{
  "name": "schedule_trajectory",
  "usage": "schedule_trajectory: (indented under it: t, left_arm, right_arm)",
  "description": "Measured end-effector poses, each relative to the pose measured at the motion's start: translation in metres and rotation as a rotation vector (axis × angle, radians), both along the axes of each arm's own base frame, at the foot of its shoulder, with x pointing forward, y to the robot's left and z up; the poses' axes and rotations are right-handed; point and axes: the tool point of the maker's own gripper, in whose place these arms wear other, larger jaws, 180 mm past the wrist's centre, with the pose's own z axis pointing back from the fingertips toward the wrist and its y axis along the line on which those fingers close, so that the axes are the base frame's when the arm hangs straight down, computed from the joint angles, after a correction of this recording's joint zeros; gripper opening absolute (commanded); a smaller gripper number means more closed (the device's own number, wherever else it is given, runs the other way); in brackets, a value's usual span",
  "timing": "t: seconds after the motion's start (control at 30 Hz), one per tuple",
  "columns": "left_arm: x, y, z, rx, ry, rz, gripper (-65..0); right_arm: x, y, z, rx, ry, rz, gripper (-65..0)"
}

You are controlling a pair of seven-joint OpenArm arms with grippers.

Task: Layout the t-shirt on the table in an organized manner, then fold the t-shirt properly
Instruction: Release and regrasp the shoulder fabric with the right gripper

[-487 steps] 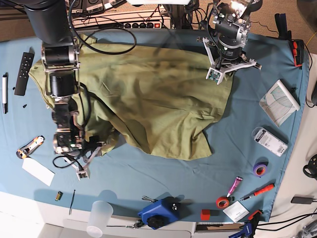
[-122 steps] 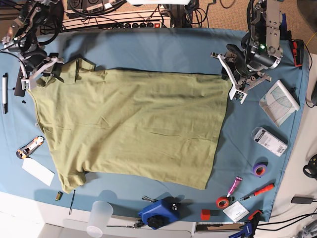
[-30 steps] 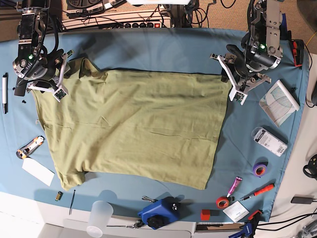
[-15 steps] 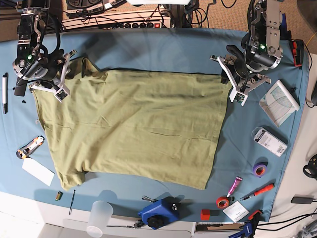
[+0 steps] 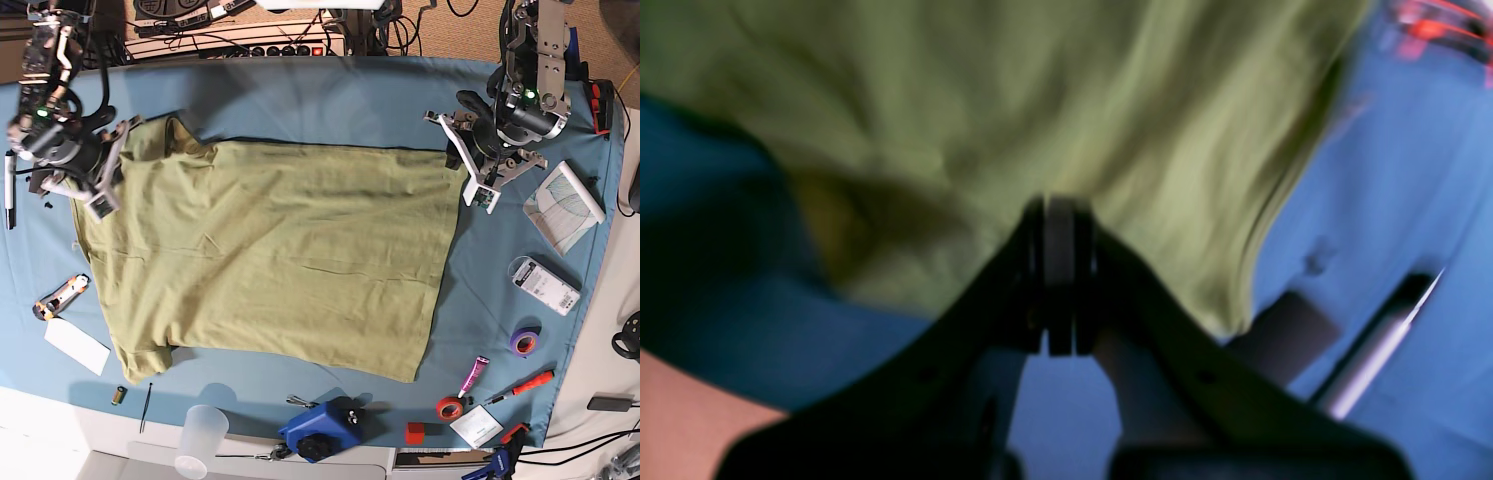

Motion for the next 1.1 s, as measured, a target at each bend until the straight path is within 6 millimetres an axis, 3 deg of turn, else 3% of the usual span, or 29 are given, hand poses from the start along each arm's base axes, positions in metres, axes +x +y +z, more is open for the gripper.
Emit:
schedule_trajectory:
  t: [0.1,0.2,0.33,0.37,0.43,0.5,0.67,0.97,1.1]
  left_arm:
    - [0.0,0.0,0.0,0.0,0.0,0.0,-45.2]
    - [0.0,0.0,0.0,0.0,0.0,0.0,-45.2]
    - [0.0,0.0,0.0,0.0,0.0,0.0,-45.2]
    - [0.0,0.0,0.0,0.0,0.0,0.0,-45.2]
    - [0.0,0.0,0.0,0.0,0.0,0.0,-45.2]
    - [0.0,0.0,0.0,0.0,0.0,0.0,-45.2]
    - [0.0,0.0,0.0,-0.001,-0.003,0.0,-45.2]
    - [0.004,-0.002,0.003,-0.011,-0.025,0.001,-45.2]
    - [0.004,-0.002,0.003,-0.011,-0.025,0.001,-45.2]
  right_arm:
    - [0.005,0.004,0.026,0.016,-0.084,0.023,-65.0]
    - [0.002,-0.009,0.028,-0.013,-0.072,-0.016,-65.0]
    - [0.0,-0.011,0.026,-0.027,-0.065,-0.015,-65.0]
    - [0.0,-0.013,0.026,-0.047,-0.063,-0.009,-63.0]
    - [-0.006,-0.016,0.02,-0.064,-0.044,-0.017,-49.2]
    - [-0.017,-0.013,0.011,-0.05,-0.017,-0.005,-40.4]
    - [-0.029,-0.021,0.0,-0.125,0.03,0.013,-39.7]
    - [0.002,-0.02,0.02,-0.333,0.029,0.253,-39.7]
    - [0.002,-0.024,-0.009,-0.306,0.117,0.253,-39.7]
